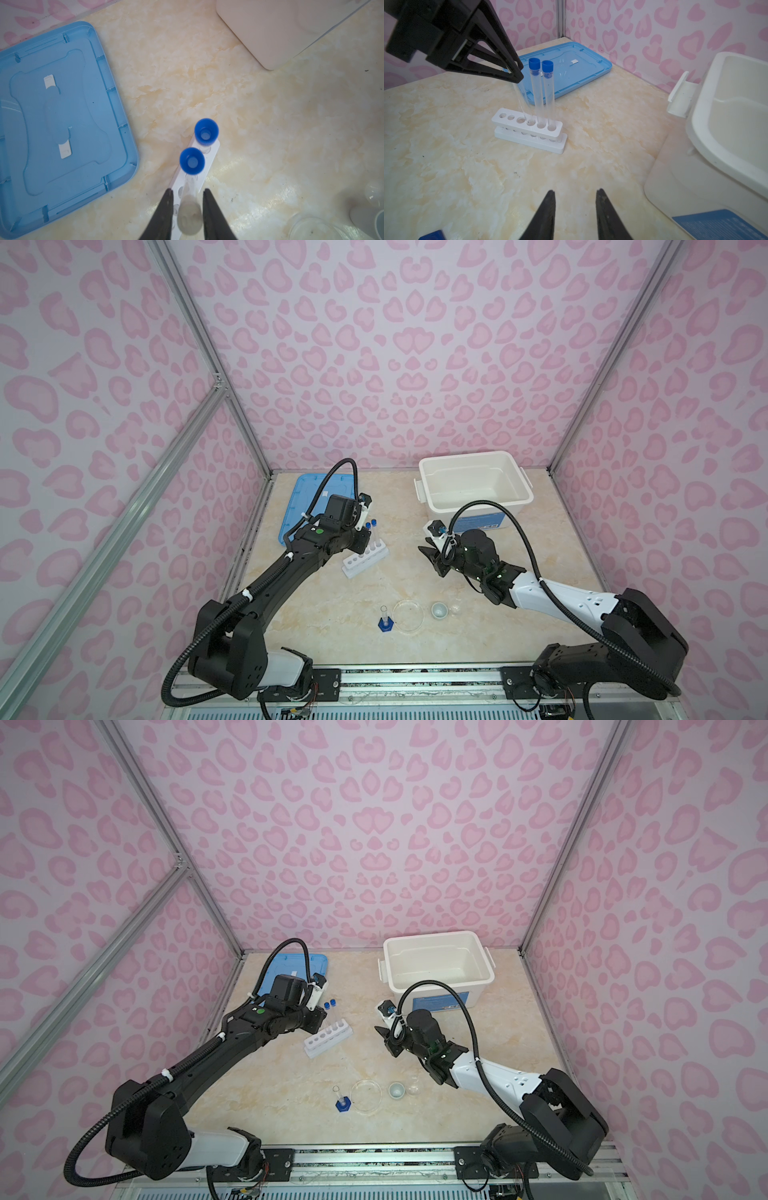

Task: Organize the chemistry lab equipment
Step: 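Open the left gripper to release the glass tube in the rack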

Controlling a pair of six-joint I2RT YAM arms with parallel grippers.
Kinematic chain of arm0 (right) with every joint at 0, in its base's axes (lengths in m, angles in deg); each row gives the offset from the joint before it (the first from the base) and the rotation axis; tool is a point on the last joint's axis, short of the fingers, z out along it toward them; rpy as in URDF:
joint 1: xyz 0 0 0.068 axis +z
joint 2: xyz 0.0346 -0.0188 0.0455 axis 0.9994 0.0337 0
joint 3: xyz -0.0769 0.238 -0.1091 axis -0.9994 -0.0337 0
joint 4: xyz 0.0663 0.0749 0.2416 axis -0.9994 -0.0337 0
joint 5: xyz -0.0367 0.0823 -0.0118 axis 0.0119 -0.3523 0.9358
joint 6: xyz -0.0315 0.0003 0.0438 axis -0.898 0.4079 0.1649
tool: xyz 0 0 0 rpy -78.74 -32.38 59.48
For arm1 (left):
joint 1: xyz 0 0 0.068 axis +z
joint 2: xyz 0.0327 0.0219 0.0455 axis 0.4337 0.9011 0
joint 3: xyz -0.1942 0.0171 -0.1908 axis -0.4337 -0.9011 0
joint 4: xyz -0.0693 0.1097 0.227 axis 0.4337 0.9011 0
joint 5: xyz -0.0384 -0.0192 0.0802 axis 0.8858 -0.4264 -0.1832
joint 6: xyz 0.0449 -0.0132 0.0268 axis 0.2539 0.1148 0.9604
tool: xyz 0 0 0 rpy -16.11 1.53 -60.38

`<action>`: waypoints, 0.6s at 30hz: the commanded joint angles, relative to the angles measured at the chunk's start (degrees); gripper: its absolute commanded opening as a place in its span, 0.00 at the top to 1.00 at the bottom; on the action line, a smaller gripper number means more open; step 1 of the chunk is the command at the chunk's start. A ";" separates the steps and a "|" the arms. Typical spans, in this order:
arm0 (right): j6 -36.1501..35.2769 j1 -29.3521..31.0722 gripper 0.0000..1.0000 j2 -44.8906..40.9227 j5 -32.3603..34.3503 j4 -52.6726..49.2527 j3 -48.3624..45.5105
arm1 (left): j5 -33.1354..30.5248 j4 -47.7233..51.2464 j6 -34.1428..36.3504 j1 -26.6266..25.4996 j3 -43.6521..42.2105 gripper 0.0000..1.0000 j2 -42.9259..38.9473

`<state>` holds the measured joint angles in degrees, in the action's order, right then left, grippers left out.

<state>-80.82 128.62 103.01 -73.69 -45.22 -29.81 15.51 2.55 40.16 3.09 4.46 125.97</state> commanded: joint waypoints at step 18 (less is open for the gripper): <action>-0.40 0.09 0.66 -1.11 -0.80 -0.84 0.88 | -0.07 -1.20 -0.07 0.02 0.75 0.57 -3.64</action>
<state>-80.89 128.60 102.22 -74.09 -45.98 -29.31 15.31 2.55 40.16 3.09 4.48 123.31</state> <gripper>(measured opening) 0.340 0.428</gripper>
